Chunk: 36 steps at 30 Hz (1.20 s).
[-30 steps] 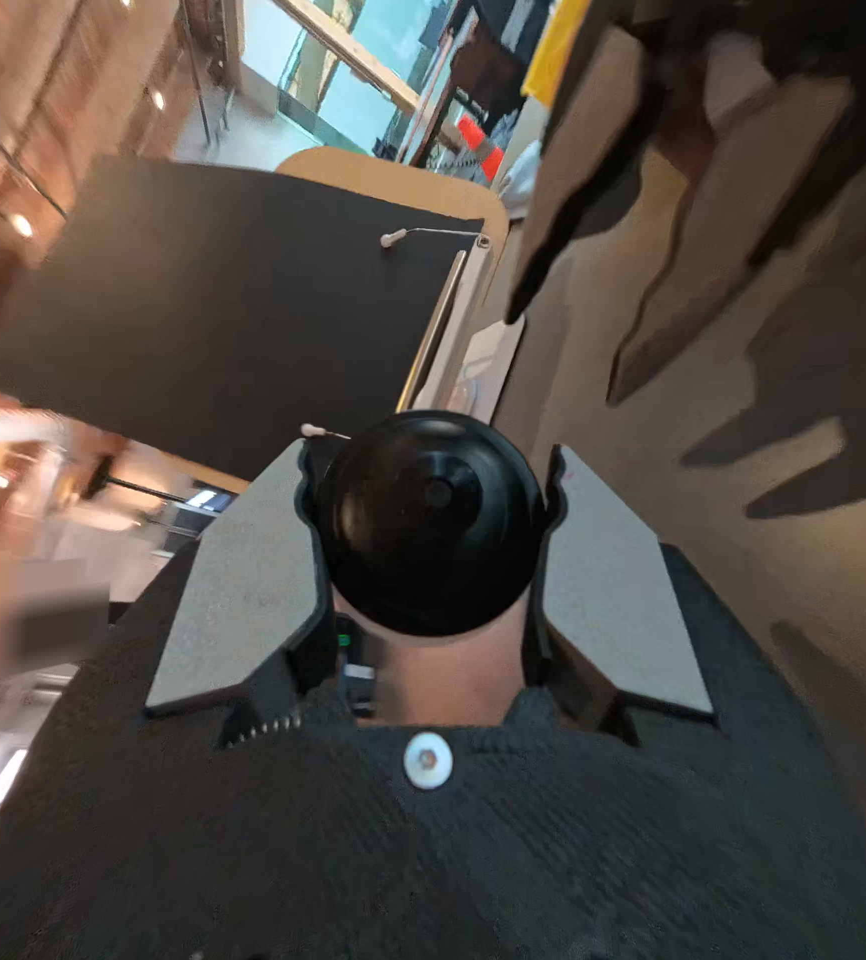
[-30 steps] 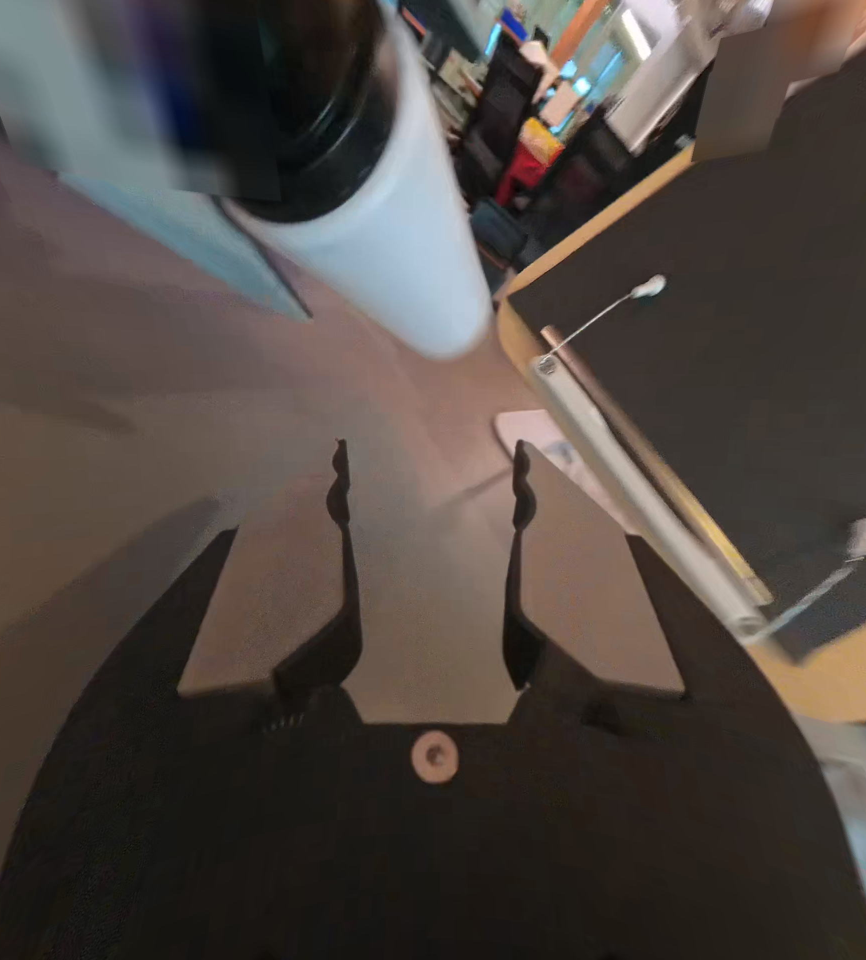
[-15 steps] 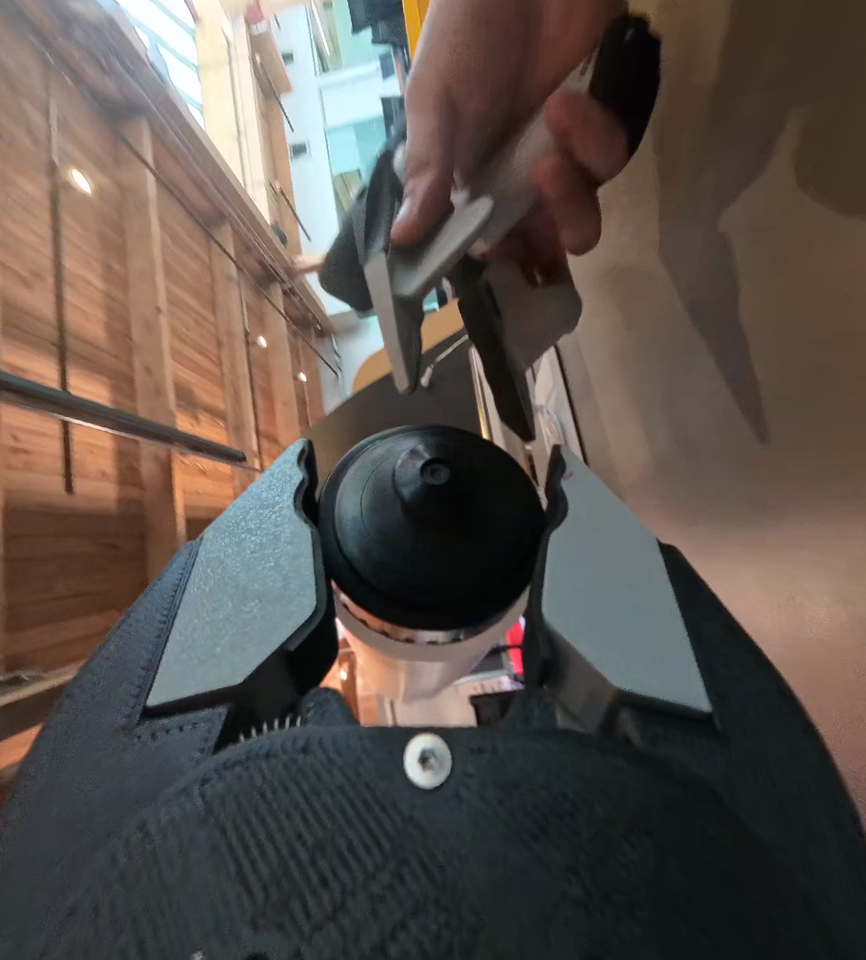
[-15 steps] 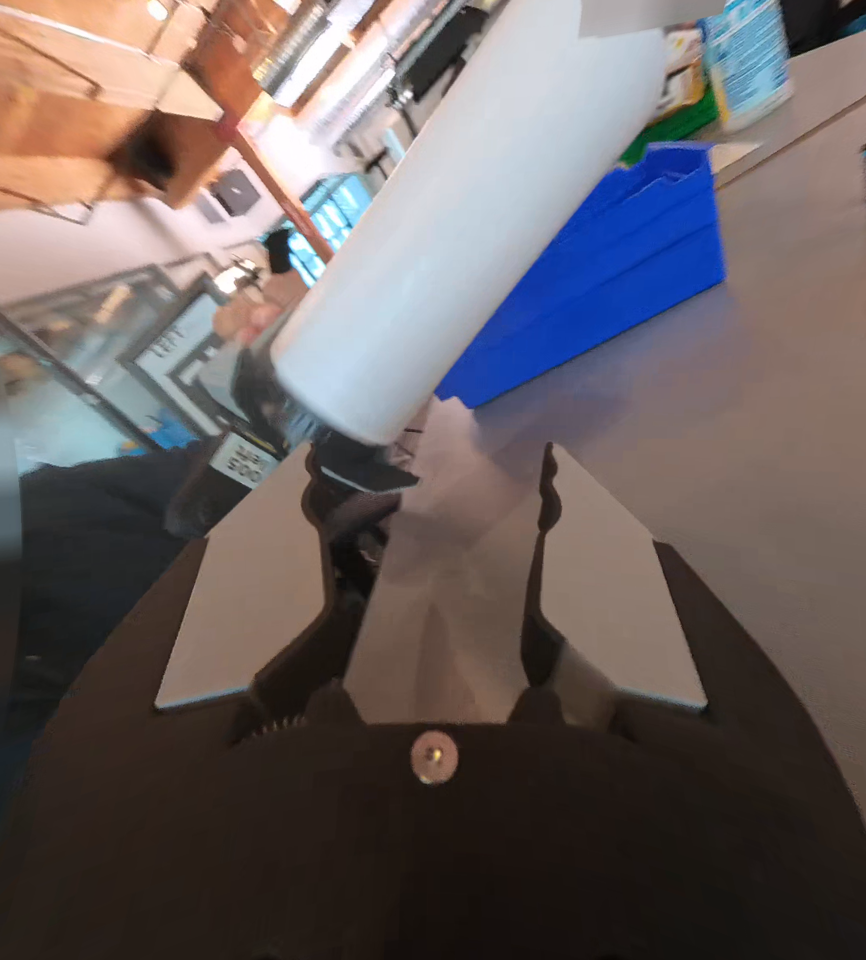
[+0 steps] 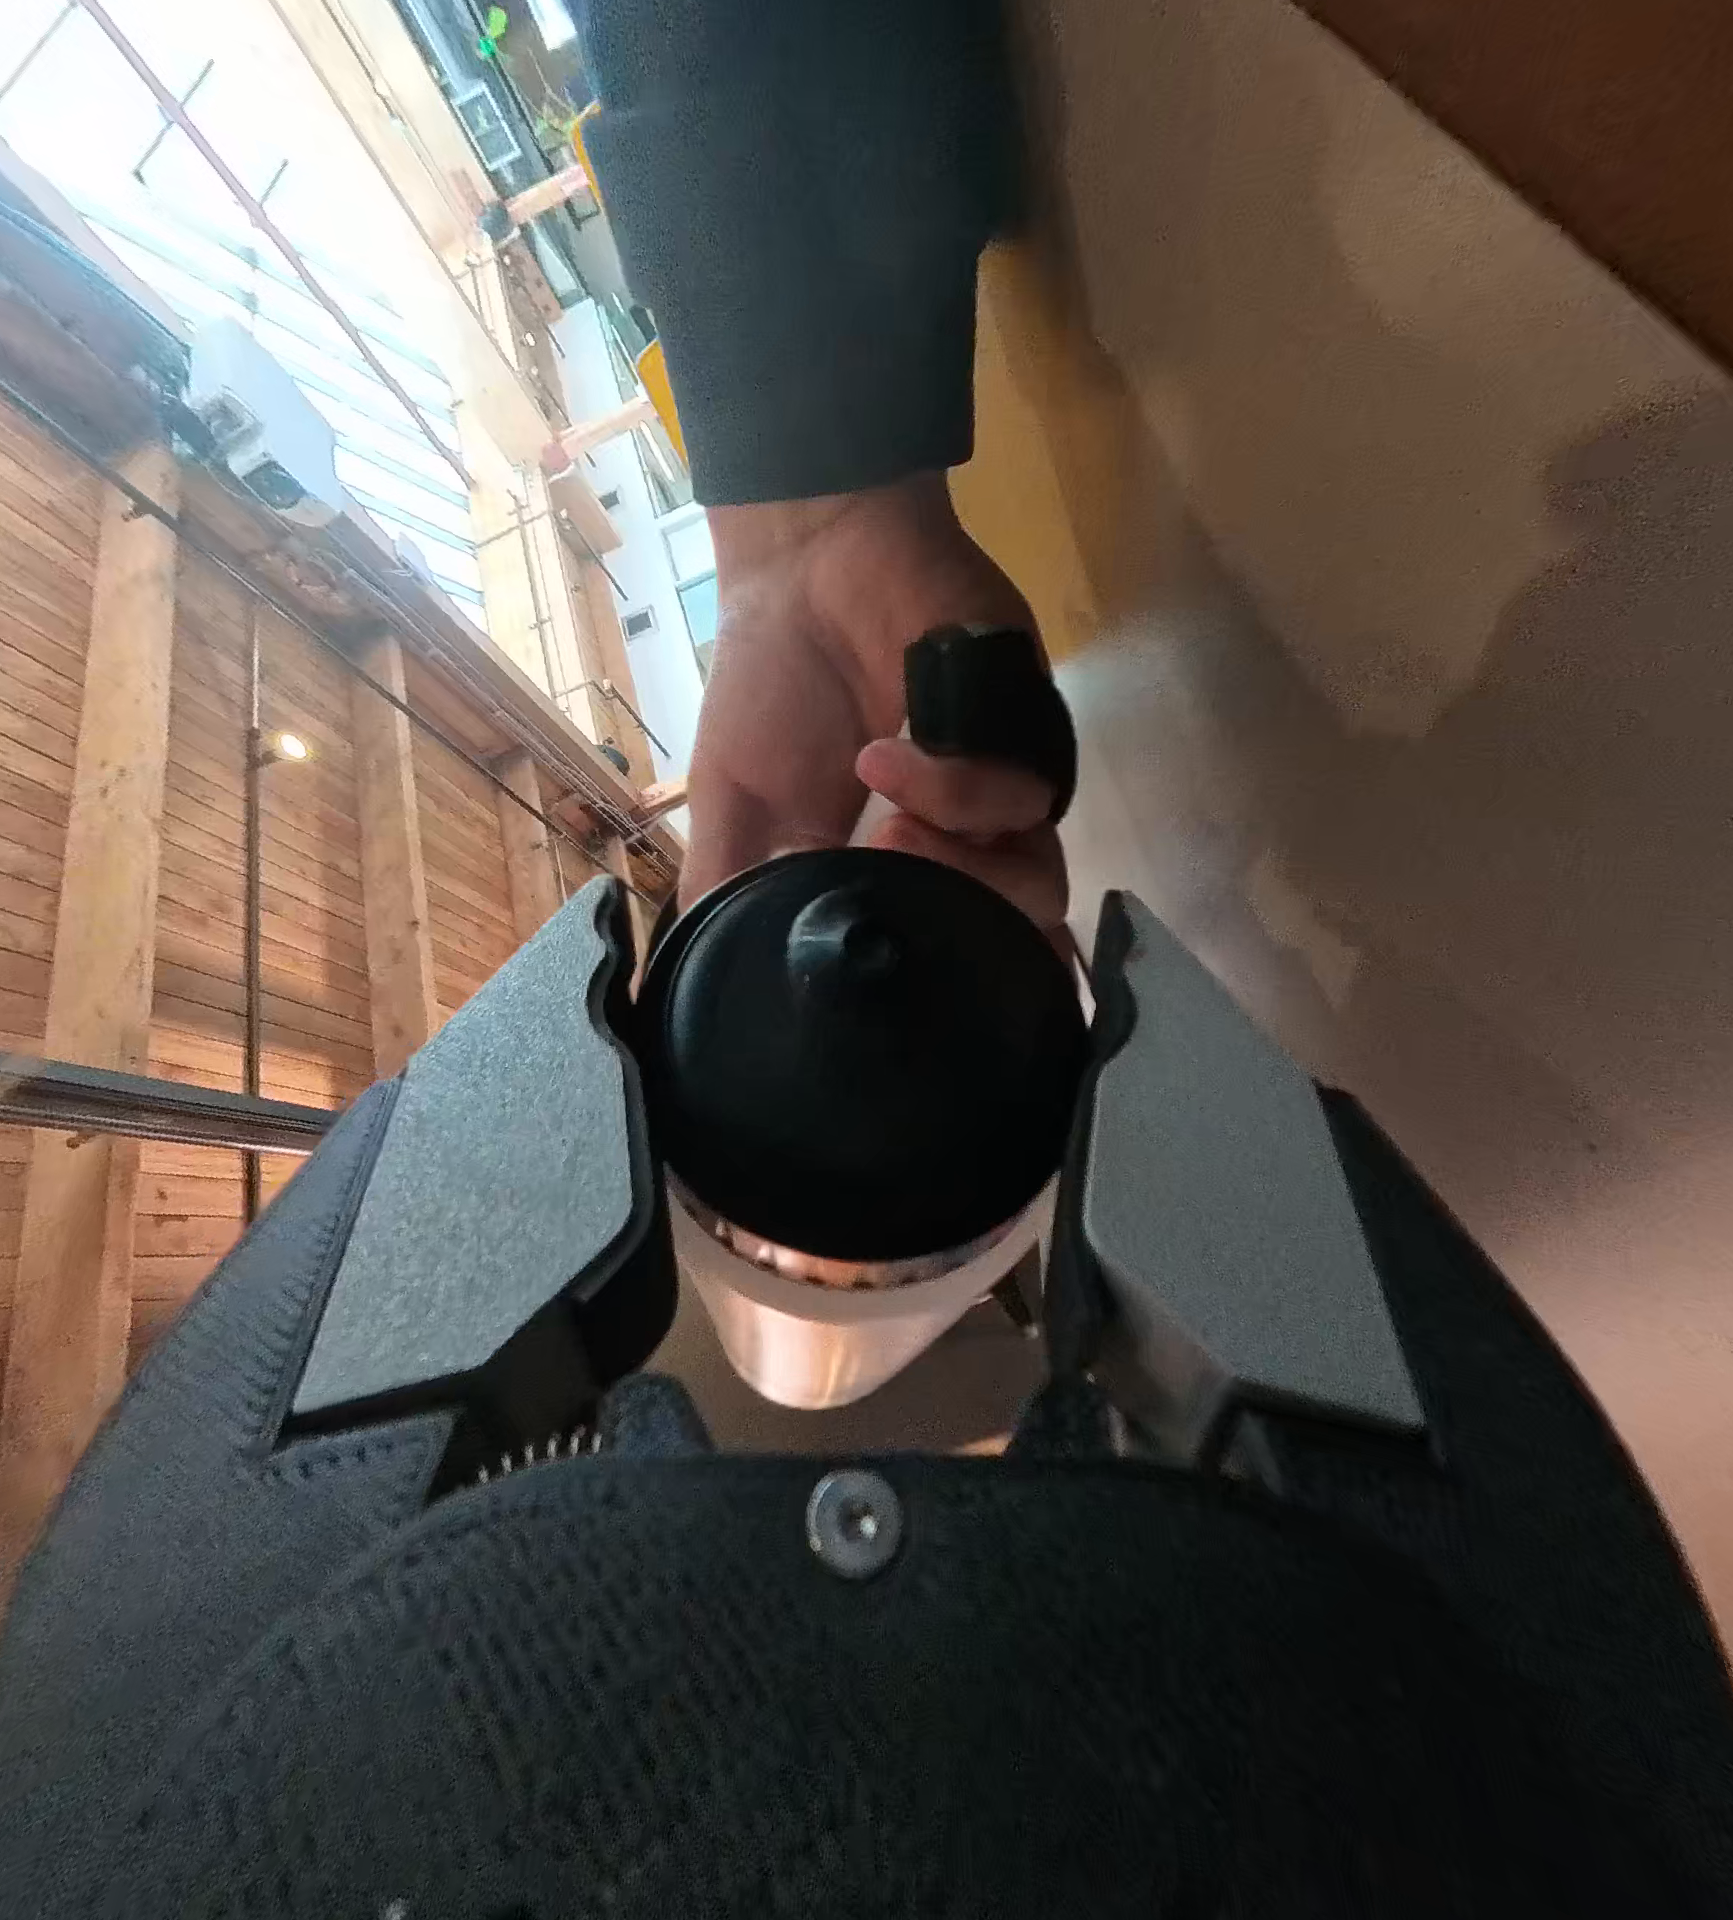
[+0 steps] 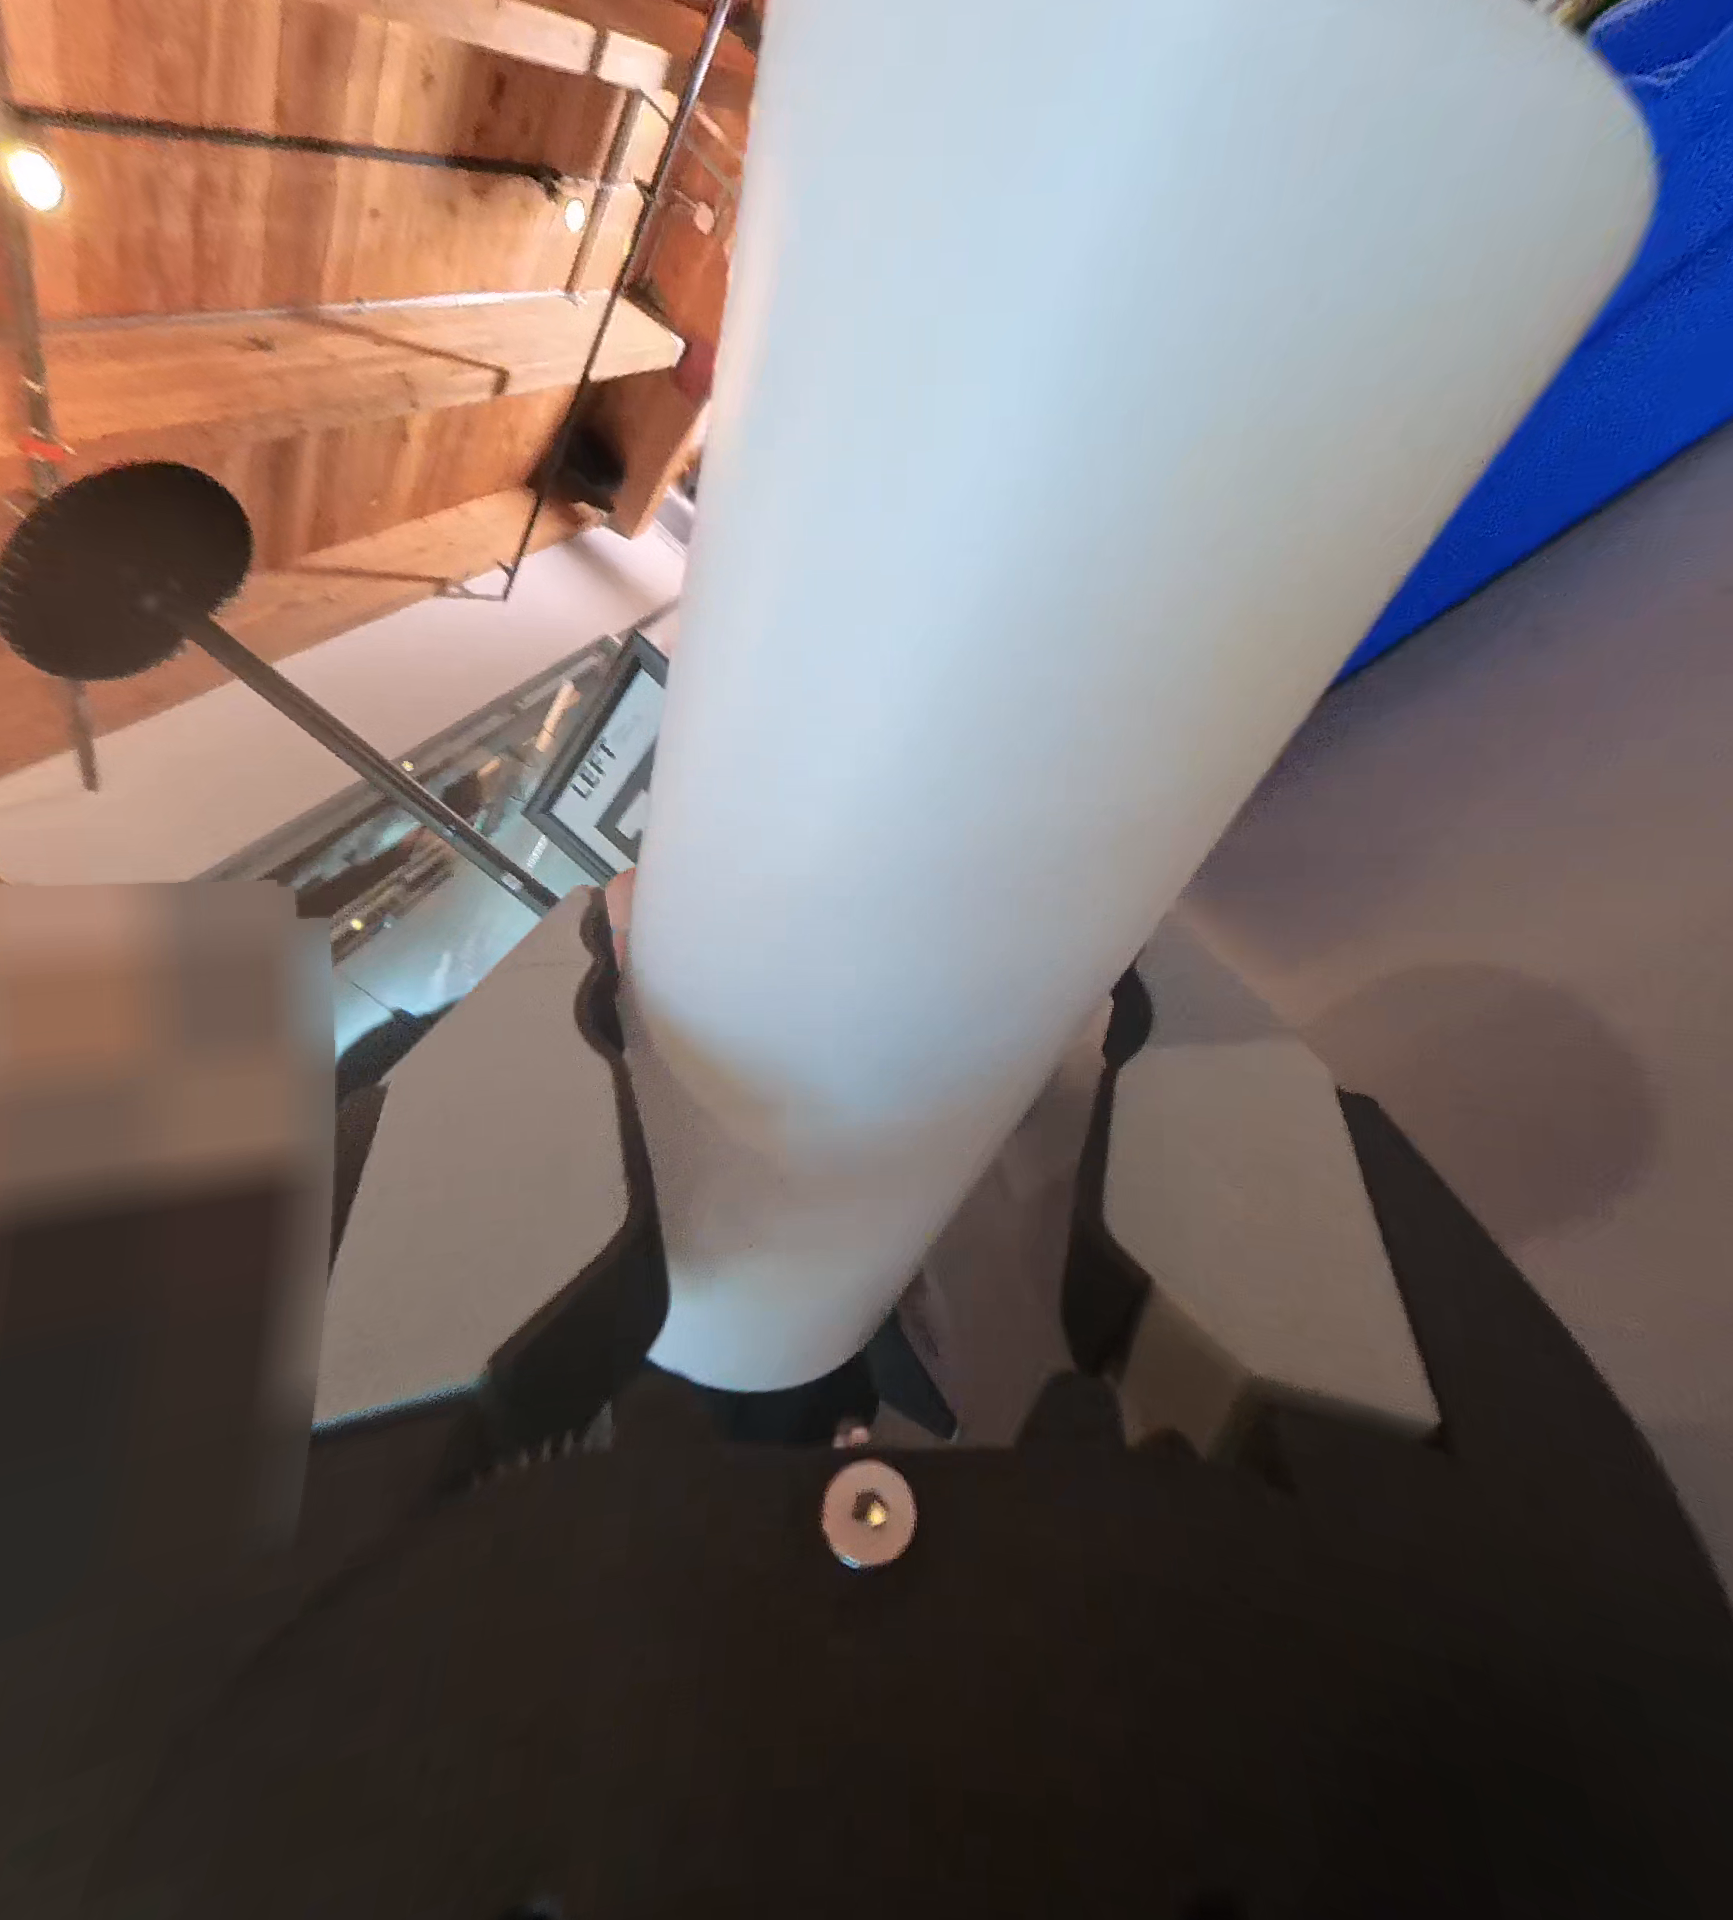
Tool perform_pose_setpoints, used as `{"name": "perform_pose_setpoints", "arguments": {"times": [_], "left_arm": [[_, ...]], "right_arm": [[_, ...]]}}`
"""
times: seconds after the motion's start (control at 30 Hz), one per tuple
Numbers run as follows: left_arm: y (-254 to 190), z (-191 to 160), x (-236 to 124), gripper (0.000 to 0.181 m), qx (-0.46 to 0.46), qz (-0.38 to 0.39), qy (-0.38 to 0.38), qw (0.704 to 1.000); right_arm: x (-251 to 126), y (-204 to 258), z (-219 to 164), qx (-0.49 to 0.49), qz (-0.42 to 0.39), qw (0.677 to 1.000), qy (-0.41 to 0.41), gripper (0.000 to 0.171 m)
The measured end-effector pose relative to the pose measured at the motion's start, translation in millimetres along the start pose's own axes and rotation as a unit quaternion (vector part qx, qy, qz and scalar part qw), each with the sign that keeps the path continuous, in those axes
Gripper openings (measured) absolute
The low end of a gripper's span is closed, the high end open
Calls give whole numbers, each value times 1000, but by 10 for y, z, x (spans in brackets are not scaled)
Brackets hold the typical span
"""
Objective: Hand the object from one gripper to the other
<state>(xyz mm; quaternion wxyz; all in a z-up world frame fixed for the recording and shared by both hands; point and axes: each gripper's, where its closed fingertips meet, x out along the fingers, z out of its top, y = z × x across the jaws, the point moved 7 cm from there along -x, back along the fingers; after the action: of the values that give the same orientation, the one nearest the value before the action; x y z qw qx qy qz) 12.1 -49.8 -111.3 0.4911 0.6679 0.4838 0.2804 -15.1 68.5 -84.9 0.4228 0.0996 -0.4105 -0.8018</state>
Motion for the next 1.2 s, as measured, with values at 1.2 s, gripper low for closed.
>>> {"name": "perform_pose_setpoints", "arguments": {"times": [1.2], "left_arm": [[662,-759,9,111,-703,-101,-83,699]], "right_arm": [[250,427,-214,-663,-375,629,156,90]]}}
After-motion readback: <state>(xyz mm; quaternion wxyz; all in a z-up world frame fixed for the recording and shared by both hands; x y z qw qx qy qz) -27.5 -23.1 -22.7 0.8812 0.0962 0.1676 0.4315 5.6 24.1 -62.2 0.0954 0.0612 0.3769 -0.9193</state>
